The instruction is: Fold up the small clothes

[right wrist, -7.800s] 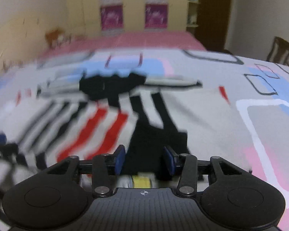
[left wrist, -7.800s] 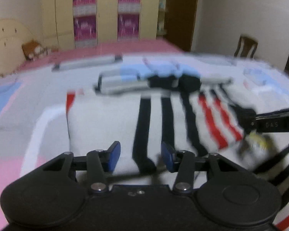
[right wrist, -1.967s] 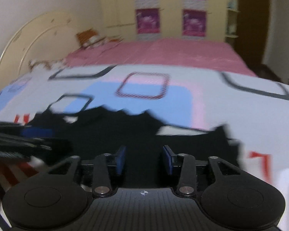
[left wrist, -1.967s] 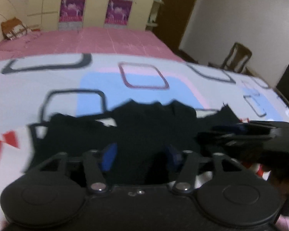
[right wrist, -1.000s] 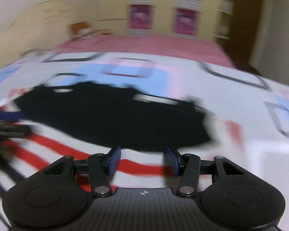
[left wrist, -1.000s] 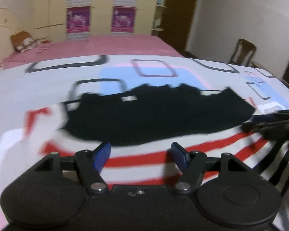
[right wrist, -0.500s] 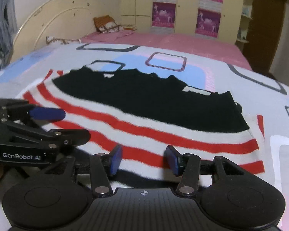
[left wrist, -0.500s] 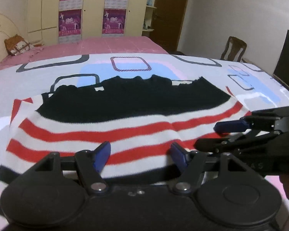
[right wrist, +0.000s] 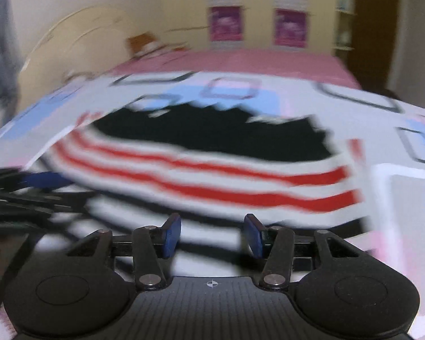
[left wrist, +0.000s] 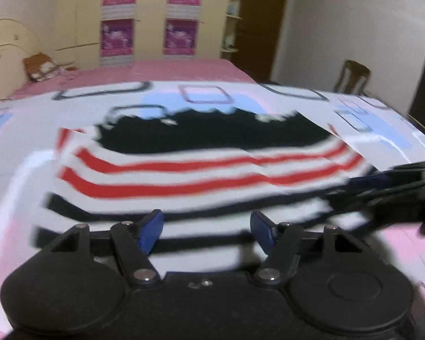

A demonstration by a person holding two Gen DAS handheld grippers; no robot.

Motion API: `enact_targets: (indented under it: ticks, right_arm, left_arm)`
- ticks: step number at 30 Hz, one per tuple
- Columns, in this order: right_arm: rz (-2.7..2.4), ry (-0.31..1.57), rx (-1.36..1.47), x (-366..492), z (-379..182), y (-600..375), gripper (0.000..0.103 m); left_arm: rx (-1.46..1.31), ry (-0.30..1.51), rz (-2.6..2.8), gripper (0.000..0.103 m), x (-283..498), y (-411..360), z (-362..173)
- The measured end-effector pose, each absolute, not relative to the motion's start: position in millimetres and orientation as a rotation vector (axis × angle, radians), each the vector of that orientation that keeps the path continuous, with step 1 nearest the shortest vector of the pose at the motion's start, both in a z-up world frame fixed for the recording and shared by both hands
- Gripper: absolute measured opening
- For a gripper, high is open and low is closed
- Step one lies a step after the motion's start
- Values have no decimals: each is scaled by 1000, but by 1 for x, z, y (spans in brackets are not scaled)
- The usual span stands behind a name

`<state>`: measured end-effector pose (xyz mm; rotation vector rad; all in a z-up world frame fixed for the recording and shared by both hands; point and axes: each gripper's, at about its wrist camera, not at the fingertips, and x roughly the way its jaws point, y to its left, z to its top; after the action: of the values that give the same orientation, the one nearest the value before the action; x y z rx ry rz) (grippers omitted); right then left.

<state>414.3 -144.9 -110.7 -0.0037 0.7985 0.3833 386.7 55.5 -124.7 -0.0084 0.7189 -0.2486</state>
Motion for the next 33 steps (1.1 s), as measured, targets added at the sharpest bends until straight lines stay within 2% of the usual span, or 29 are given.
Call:
enact_targets:
  ticks: [1,2,4,9,16,20,22,25,27,30,33]
  right_arm:
    - [412,806,-3,409,-113,-134,50]
    - [431,815,-5,406,-117,-125,43]
    - [415,861,-13,403,-126,-111,38]
    - [412,862,-41,398,-128,-115,38]
    - [167,852,-16,385,-123,-208,38]
    - [153,891,0,377,-137,-231,38]
    - [152,898,-31,377,-133,-227,38]
    - [147,845,-5,372,-122,-229,38]
    - [128,886,-8,376,-133,-234,38]
    - [147,893,-26,375,-135,-235,38]
    - [138,837,2,370,-120,-238,38]
  left_arm:
    - [-6,728,-256,63,384,48,-128]
    - [6,741,-244,59,382,44,-131]
    - [32,766,-221,61,383,41,-140]
    - [25,744,-225,61,375,57,-132]
    - [30,717,-67,60,349,125,-126]
    - [17,757,-76,60,350,133,-135]
    - [5,745,-67,55,349,133,-126]
    - [-12,720,-59,56,345,135,-118]
    - [-30,787,-66,56,351,142,-131]
    - [-12,772,-63,54,348,139,-127]
    - [-17,746,-66,58,344,137,-124]
